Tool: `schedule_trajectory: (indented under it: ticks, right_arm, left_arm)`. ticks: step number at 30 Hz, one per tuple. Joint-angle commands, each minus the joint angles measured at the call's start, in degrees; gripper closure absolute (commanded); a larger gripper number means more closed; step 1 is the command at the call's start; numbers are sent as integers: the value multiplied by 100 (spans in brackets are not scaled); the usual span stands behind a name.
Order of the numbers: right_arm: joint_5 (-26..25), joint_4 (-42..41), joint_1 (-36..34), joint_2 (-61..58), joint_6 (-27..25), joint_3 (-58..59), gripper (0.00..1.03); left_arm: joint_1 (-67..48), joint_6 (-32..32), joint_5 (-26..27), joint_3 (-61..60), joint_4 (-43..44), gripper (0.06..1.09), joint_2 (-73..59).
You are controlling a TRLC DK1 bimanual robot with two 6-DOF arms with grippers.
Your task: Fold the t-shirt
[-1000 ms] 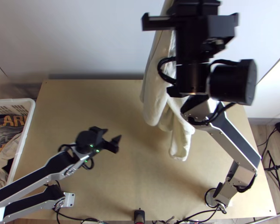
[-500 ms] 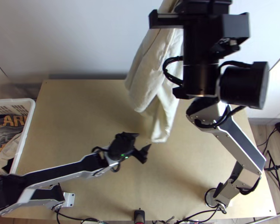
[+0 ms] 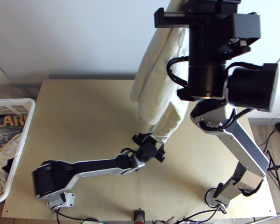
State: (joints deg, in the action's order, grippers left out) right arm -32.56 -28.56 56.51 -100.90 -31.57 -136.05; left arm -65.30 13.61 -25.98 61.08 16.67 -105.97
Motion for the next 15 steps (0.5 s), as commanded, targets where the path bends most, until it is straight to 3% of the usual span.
schedule_trajectory:
  ticks: [1, 2, 3, 4, 5, 8, 11, 15]
  right_arm:
    - [-40, 26, 97, 44, 2, -62, 100]
    - [-67, 26, 123, 44, 2, -62, 100]
    - [-93, 34, 132, 44, 2, -62, 100]
    - [-111, 43, 158, 44, -7, -62, 100]
    - [-119, 52, 167, 44, -7, -62, 100]
    - [-119, 105, 167, 36, -24, -62, 100]
    - [-146, 105, 106, 80, -86, -62, 100]
    - [-172, 105, -70, 176, -104, -18, 100]
  left_arm:
    - [-44, -367, -883, 616, -129, 27, -846]
    - [-53, -517, -1129, 695, -85, 37, -908]
    - [-53, -622, -1313, 800, -85, 59, -960]
    - [-44, -631, -1524, 862, -76, 100, -978]
    - [-27, -631, -1630, 879, -41, 105, -978]
    - [-27, -930, -1595, 791, -49, 105, -732]
    - [-9, -1000, -1269, 352, -58, 105, 130]
    - [237, -1000, -1226, -342, -111, 105, 1422]
